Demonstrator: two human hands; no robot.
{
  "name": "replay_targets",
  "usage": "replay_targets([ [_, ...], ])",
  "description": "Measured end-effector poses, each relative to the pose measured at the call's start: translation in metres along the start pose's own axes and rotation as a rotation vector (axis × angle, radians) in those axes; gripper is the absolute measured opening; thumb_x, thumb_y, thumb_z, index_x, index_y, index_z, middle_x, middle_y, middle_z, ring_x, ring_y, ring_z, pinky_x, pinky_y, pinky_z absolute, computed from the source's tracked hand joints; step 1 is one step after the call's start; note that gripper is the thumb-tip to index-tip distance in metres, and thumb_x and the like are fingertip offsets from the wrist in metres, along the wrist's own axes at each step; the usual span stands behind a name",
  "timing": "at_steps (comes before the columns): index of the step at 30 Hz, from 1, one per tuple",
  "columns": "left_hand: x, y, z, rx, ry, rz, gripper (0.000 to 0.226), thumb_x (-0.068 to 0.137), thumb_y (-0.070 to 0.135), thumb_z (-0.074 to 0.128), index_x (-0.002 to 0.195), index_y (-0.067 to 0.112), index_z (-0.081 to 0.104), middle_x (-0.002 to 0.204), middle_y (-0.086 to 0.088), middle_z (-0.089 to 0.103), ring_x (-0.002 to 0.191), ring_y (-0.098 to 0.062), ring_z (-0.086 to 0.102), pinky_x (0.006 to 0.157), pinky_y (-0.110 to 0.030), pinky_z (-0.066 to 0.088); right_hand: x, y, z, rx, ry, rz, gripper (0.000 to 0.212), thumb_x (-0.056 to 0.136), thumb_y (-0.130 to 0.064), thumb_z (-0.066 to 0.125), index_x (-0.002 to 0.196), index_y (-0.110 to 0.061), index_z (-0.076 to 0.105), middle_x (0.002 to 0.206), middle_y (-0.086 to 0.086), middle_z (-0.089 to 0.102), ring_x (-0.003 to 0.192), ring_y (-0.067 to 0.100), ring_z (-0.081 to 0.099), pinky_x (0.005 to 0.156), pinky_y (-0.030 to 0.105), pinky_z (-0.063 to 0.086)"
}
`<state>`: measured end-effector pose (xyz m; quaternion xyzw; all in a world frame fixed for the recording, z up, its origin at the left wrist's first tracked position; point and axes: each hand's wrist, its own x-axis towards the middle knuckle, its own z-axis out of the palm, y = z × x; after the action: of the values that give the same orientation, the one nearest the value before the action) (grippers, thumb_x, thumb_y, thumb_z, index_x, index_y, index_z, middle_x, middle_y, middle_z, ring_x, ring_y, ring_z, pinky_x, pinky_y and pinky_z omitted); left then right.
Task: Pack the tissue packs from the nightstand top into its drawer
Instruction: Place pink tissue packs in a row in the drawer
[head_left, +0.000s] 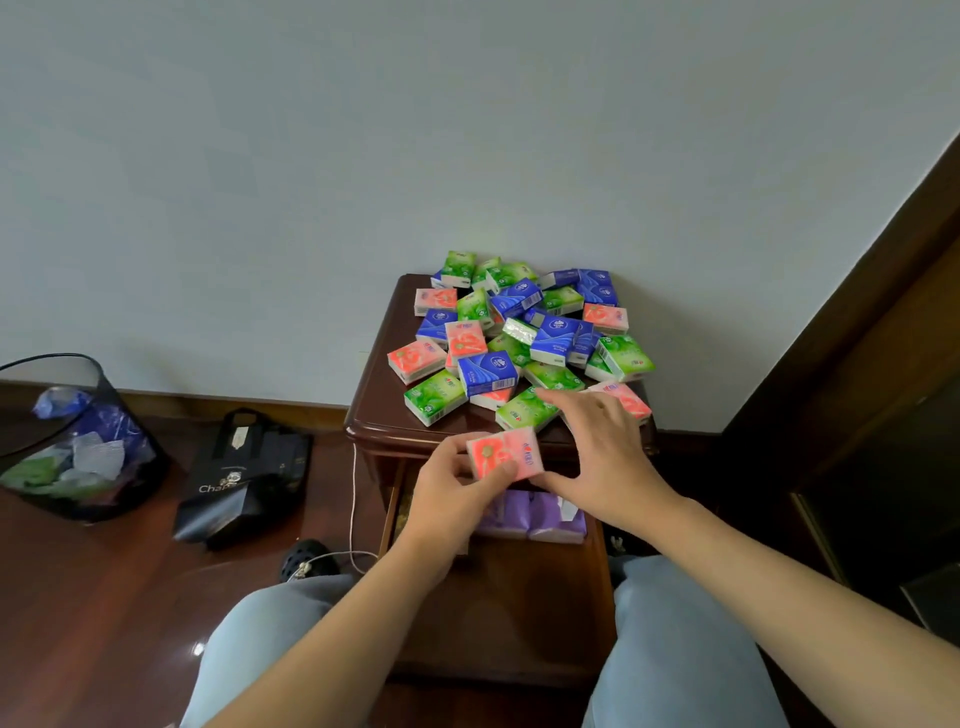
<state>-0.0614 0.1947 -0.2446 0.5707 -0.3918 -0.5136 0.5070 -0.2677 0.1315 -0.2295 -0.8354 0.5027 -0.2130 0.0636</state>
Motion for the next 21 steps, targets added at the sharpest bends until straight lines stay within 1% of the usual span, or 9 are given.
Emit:
replay_targets([
  [2, -0.003, -0.005, -0.011, -0.066, 0.045, -0.048, 0.04, 0.084, 0.024, 0.087, 0.118, 0.032, 0.065, 0.097, -0.006, 0.078, 0.086, -0.023, 0.077, 0.072, -0.034, 0.061, 0.0, 0.006, 0.006, -0.233, 0.006, 0.11, 0.098, 0.074, -0.061, 0.08, 0.155, -0.026, 0.037, 0.155, -0.004, 0.043, 0.14, 0.027, 0.037, 0.113, 0.047, 0.035],
  [4, -0.008, -0.01, -0.026, -0.11, 0.052, -0.072, 0.037, 0.086, 0.022, 0.086, 0.113, 0.035, 0.066, 0.095, -0.008, 0.079, 0.081, -0.022, 0.077, 0.066, -0.031, 0.061, -0.006, 0.012, 0.015, -0.383, -0.04, 0.217, 0.101, 0.074, -0.066, 0.079, 0.155, -0.023, 0.037, 0.156, 0.003, 0.04, 0.142, 0.031, 0.035, 0.113, 0.047, 0.037],
  [7, -0.014, -0.014, -0.043, -0.155, 0.042, -0.088, 0.032, 0.086, 0.019, 0.085, 0.111, 0.031, 0.069, 0.094, -0.011, 0.079, 0.076, -0.022, 0.075, 0.063, -0.029, 0.059, -0.016, 0.018, 0.025, -0.517, -0.039, 0.225, 0.099, 0.07, -0.063, 0.083, 0.15, -0.02, 0.044, 0.15, 0.008, 0.044, 0.137, 0.033, 0.04, 0.106, 0.046, 0.041],
  [12, -0.018, -0.02, -0.047, -0.206, 0.055, -0.147, 0.043, 0.084, 0.013, 0.086, 0.116, 0.015, 0.057, 0.096, -0.011, 0.079, 0.077, -0.026, 0.076, 0.06, -0.032, 0.059, -0.013, 0.017, 0.022, -0.544, 0.007, 0.231, 0.072, 0.074, -0.045, 0.087, 0.133, -0.018, 0.055, 0.141, 0.005, 0.054, 0.125, 0.032, 0.05, 0.096, 0.044, 0.046],
  [14, -0.018, -0.022, -0.045, -0.218, 0.05, -0.164, 0.045, 0.084, 0.011, 0.086, 0.114, 0.013, 0.052, 0.095, -0.012, 0.079, 0.079, -0.03, 0.078, 0.058, -0.032, 0.059, -0.01, 0.016, 0.018, -0.541, -0.012, 0.213, 0.068, 0.075, -0.046, 0.086, 0.13, -0.019, 0.055, 0.143, 0.003, 0.053, 0.129, 0.031, 0.048, 0.099, 0.044, 0.045],
  [16, -0.017, -0.023, -0.044, -0.238, 0.047, -0.181, 0.046, 0.084, 0.01, 0.086, 0.113, 0.012, 0.051, 0.1, -0.016, 0.078, 0.083, -0.036, 0.078, 0.057, -0.031, 0.058, -0.006, 0.017, 0.015, -0.54, -0.049, 0.185, 0.071, 0.077, -0.048, 0.084, 0.134, -0.017, 0.054, 0.15, 0.002, 0.049, 0.138, 0.03, 0.044, 0.105, 0.044, 0.044],
  [18, -0.016, -0.023, -0.043, -0.249, 0.05, -0.198, 0.046, 0.084, 0.009, 0.085, 0.115, 0.011, 0.051, 0.105, -0.019, 0.076, 0.084, -0.037, 0.079, 0.057, -0.031, 0.059, -0.002, 0.018, 0.012, -0.549, -0.076, 0.163, 0.073, 0.079, -0.051, 0.082, 0.136, -0.016, 0.054, 0.156, 0.002, 0.046, 0.144, 0.03, 0.04, 0.108, 0.044, 0.043],
  [19, -0.016, -0.022, -0.042, -0.249, 0.047, -0.205, 0.046, 0.085, 0.008, 0.084, 0.116, 0.01, 0.05, 0.107, -0.019, 0.075, 0.084, -0.037, 0.079, 0.058, -0.034, 0.061, 0.001, 0.018, 0.011, -0.555, -0.08, 0.161, 0.07, 0.08, -0.054, 0.079, 0.134, -0.016, 0.055, 0.154, 0.002, 0.048, 0.145, 0.03, 0.039, 0.108, 0.044, 0.043],
  [21, -0.014, -0.022, -0.038, -0.23, 0.023, -0.215, 0.046, 0.087, 0.009, 0.082, 0.118, 0.011, 0.048, 0.111, -0.02, 0.074, 0.087, -0.037, 0.078, 0.068, -0.044, 0.065, 0.005, 0.019, 0.009, -0.538, -0.058, 0.179, 0.058, 0.084, -0.055, 0.075, 0.125, -0.018, 0.058, 0.14, 0.002, 0.059, 0.141, 0.029, 0.043, 0.104, 0.043, 0.043],
])
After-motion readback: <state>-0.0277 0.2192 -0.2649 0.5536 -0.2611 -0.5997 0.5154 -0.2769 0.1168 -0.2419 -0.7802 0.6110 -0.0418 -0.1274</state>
